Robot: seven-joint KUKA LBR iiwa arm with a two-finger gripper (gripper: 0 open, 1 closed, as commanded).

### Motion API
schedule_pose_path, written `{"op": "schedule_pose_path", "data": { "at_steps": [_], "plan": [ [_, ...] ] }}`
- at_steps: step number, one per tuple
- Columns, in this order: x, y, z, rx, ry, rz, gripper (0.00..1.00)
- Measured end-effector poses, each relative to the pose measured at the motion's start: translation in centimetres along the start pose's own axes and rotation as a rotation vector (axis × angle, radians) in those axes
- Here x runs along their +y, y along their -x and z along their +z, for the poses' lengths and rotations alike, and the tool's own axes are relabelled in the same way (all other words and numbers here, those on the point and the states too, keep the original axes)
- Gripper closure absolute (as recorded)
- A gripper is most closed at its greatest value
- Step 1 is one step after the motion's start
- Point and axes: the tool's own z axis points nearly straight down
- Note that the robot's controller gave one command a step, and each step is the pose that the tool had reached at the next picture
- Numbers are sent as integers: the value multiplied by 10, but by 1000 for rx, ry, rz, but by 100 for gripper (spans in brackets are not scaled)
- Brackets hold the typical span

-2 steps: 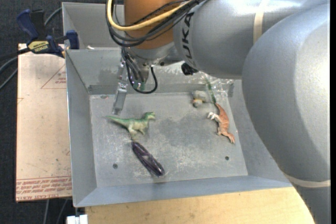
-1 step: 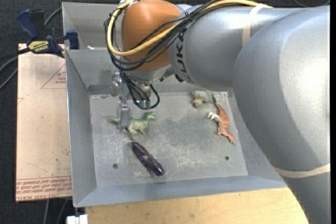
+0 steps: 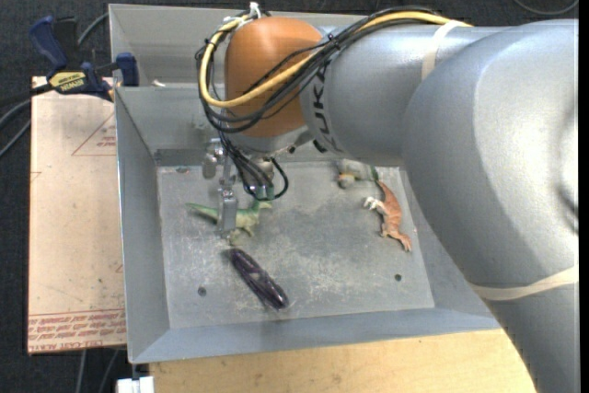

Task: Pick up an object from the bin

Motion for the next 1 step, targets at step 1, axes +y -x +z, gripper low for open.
{"op": "schedule_pose_path", "data": {
  "at_steps": [1],
  "plan": [
    [-10, 1, 43, -8, 2, -24, 100]
  ]
}}
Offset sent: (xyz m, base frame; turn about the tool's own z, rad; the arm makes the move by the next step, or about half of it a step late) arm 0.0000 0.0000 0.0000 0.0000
